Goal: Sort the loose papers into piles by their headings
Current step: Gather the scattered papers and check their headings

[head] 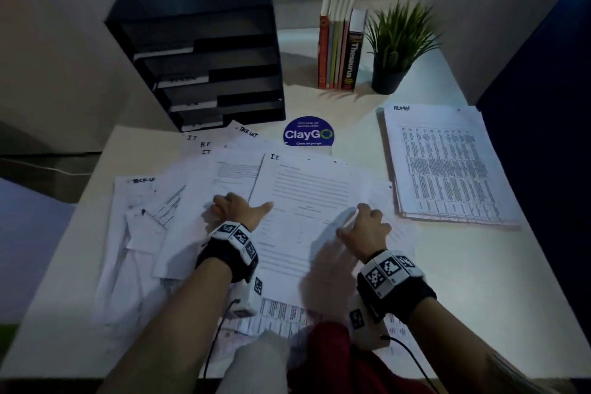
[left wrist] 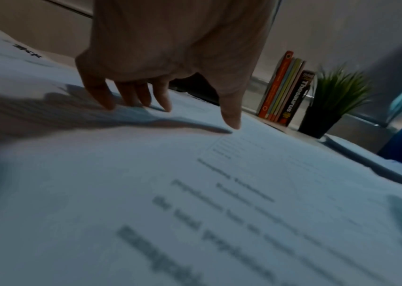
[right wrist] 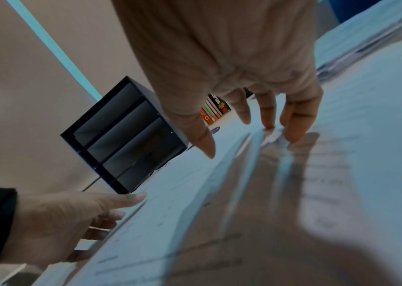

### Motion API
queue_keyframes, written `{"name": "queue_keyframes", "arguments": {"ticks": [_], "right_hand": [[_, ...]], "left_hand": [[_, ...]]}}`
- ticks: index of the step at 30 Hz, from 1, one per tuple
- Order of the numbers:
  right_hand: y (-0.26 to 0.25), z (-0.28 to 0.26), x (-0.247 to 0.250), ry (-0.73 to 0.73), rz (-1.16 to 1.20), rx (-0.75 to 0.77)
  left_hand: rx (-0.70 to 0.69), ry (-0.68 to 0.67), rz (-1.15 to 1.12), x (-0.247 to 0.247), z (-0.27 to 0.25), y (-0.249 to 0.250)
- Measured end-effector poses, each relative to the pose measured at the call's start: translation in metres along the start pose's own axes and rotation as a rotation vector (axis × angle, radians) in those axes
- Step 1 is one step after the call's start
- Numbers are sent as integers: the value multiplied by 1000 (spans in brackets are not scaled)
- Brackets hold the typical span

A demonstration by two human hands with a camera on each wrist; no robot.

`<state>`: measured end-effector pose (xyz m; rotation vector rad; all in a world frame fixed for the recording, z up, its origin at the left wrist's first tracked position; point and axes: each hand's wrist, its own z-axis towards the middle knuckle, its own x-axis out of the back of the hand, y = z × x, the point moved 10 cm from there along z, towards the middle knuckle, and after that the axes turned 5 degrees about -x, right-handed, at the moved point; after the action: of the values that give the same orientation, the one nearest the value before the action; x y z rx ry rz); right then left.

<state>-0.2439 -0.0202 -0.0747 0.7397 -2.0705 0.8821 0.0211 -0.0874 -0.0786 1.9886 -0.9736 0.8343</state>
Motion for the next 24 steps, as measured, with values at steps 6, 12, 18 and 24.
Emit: {"name": "queue_keyframes", "arguments": {"ticks": [6,12,18,24], "right_hand": [[14,-1,6,96,388,-165],[22,8,-4,55,766,-251],[-3,-3,-24,66,741,-191],[16,2,-45,110,837,-241]], "left_hand": [[-437,-268,-380,-30,-19,59],[-532,-202,-593,1,-13,47],[-217,36,-204,58,46,-45],[-33,39,-1,99,81,-112]]}}
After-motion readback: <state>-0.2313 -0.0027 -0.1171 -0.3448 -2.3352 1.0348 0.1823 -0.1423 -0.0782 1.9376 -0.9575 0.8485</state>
